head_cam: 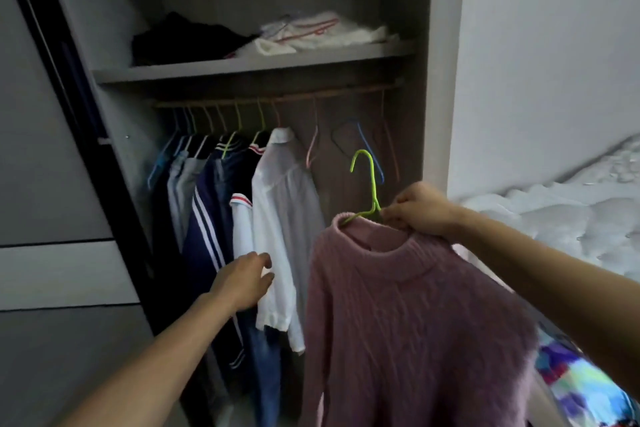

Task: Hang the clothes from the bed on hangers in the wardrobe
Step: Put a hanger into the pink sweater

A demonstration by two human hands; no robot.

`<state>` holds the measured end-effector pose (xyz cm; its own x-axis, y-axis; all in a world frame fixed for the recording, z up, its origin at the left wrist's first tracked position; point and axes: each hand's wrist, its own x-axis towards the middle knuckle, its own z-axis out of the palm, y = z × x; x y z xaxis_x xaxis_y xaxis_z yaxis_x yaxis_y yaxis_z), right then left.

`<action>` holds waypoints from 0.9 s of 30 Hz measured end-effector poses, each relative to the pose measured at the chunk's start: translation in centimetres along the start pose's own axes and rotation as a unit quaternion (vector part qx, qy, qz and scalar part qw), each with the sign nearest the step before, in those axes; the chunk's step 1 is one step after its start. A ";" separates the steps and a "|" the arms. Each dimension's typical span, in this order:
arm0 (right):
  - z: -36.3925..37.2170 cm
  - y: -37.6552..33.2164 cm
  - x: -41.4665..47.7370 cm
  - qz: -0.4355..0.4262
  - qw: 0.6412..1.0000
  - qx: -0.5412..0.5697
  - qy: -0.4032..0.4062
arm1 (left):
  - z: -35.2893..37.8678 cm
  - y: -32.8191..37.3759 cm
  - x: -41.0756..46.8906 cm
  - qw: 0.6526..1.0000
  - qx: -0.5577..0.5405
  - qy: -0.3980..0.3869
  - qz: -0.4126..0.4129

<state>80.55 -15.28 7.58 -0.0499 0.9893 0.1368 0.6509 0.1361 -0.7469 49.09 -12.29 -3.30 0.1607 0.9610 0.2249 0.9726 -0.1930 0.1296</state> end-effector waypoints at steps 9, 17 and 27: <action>2.2 -9.9 10.0 0.021 0.961 0.271 -0.054 | -3.8 -4.2 7.5 0.998 0.013 0.056 -0.021; 4.3 -14.0 23.6 0.068 0.902 0.423 -0.047 | -7.3 -8.4 14.9 0.992 0.037 0.108 -0.046; 7.7 -16.8 35.1 0.002 0.972 0.198 0.129 | -8.7 -13.3 23.5 0.984 0.076 0.157 0.040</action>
<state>61.99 17.55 19.92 0.1769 0.9511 0.2532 0.3057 0.1914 -0.9327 38.44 11.12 8.63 0.2015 0.8308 0.5188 0.9766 -0.2113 -0.0409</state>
